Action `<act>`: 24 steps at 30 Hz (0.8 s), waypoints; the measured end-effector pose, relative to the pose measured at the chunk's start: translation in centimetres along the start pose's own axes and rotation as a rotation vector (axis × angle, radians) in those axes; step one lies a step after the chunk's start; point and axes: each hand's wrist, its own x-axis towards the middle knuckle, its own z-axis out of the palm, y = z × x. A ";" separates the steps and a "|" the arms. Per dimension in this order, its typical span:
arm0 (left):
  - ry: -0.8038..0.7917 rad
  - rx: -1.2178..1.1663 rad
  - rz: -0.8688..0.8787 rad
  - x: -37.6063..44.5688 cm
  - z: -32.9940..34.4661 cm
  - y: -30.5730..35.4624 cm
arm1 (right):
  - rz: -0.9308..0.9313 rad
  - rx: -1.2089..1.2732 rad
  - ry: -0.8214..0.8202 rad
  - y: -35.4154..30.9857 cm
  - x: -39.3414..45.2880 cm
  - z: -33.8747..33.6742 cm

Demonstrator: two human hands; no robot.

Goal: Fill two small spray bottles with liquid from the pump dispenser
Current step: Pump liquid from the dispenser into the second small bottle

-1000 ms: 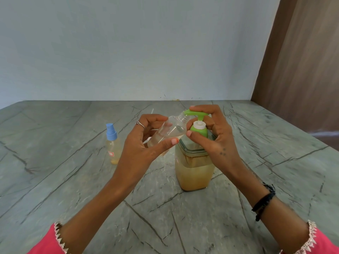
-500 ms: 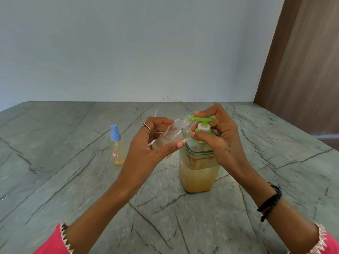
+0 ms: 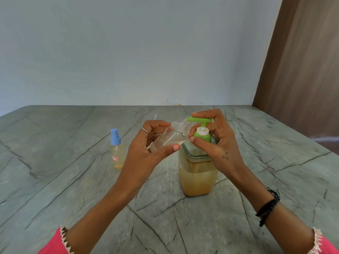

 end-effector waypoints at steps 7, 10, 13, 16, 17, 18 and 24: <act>-0.002 -0.008 0.010 0.1 0.0 0.2 | 0.044 0.011 0.036 -0.3 0.3 0.0; -0.008 0.005 0.007 0.1 0.1 0.1 | 0.079 0.019 0.071 -0.4 0.3 0.1; -0.008 0.009 0.002 0.1 0.1 0.0 | 0.078 0.020 0.076 -0.6 0.4 0.1; -0.015 0.026 0.002 0.1 0.1 0.0 | 0.066 0.012 0.063 -0.5 0.4 0.1; -0.015 0.027 -0.001 0.1 0.0 -0.1 | 0.053 0.001 0.053 -0.4 0.4 0.1; -0.013 0.022 -0.007 0.1 0.0 -0.2 | 0.037 -0.016 0.041 -0.4 0.3 0.1; -0.003 0.009 -0.011 0.2 -0.1 -0.2 | -0.049 -0.031 0.002 0.5 -0.5 -0.2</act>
